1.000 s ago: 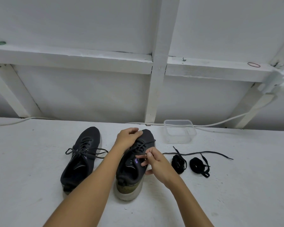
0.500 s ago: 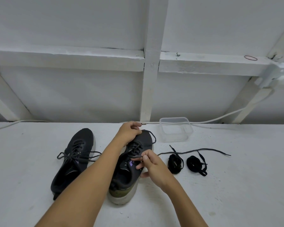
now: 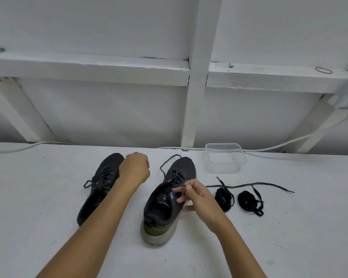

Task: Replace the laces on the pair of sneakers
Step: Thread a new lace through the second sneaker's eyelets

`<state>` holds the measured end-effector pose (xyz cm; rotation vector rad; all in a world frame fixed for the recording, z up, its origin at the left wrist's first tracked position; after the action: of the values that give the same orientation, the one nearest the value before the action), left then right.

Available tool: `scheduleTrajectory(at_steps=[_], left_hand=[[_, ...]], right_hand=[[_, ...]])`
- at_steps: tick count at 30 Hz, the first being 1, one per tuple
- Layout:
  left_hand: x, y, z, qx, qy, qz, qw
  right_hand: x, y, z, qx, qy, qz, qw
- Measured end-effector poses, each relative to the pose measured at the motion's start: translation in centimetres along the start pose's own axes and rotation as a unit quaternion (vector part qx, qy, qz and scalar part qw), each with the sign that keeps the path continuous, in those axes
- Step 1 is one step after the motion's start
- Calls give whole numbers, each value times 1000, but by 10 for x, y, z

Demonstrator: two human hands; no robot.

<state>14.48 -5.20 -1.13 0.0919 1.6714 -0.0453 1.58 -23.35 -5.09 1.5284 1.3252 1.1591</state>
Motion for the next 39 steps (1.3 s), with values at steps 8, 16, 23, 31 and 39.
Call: scheduleTrajectory(at_steps=[8,16,23,31,39], left_hand=[[21,-24,-77,25,87,-271,958],[28,-45,-91,27,84,-194,977],[36,-36,-101,-4,89,-237,967],[39,-37,-106,-11,111,-255,960],[41,-36,-106,-10,106,-255,961]], right_hand=[[-8,19,4,-11,-36,-21,999],[6,47,7,-48,-23,71,996],[-24,89,11,-142,-79,115,980],[-8,46,21,-19,17,-434,901],[-14,34,10,72,83,-434,894]])
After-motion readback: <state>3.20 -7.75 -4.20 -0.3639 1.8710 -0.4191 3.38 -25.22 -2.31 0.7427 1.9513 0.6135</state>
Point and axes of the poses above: each hand's wrist, its own z-axis towards the middle knuckle, its own x-axis out of the palm, y = z × x, the point moved 8 cm from there along z, towards the middle knuckle, and after that the axes turned 15 degrees about z, right-handed, at the moved point
